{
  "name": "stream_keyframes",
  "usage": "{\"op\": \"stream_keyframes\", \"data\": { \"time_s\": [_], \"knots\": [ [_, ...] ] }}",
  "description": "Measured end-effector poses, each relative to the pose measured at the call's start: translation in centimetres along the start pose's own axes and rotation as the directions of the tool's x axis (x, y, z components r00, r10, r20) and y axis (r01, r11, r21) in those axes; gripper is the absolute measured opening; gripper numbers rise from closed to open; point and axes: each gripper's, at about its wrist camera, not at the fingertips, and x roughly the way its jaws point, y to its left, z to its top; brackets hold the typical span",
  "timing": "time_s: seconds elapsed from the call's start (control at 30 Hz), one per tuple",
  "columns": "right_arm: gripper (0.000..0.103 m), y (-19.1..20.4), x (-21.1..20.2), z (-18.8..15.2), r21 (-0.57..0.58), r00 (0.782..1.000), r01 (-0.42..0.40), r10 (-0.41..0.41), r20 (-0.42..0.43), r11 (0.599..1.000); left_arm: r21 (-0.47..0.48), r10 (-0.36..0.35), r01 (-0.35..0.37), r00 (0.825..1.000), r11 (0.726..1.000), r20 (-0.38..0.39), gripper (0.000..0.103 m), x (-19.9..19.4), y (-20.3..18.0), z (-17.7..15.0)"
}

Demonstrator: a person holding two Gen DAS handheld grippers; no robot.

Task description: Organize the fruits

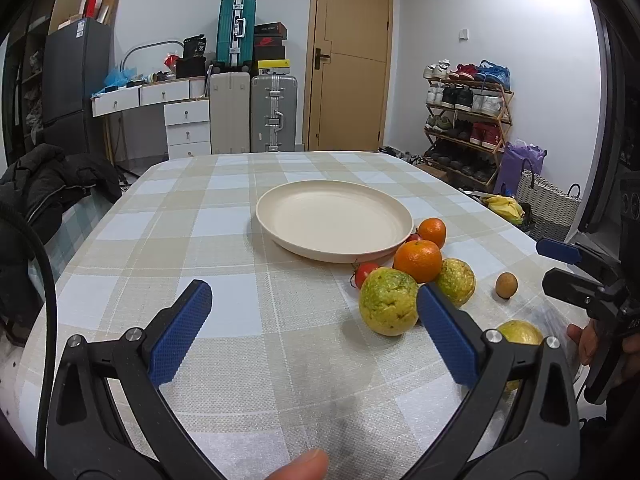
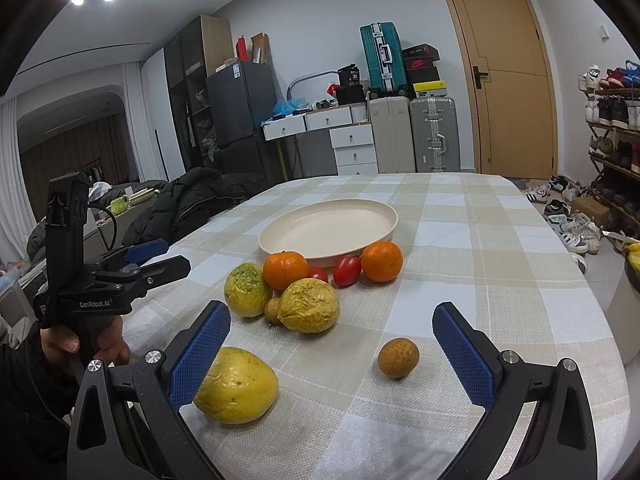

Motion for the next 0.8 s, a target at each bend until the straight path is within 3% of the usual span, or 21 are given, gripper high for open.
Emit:
{"op": "stream_keyframes", "data": {
  "time_s": [0.8],
  "knots": [
    [0.103, -0.27, -0.12, -0.19, 0.003, 1.0, 0.006, -0.006, -0.002, 1.0, 0.004, -0.002, 0.002, 1.0, 1.0, -0.002, 0.102, 0.03, -0.13, -0.04]
  ]
}}
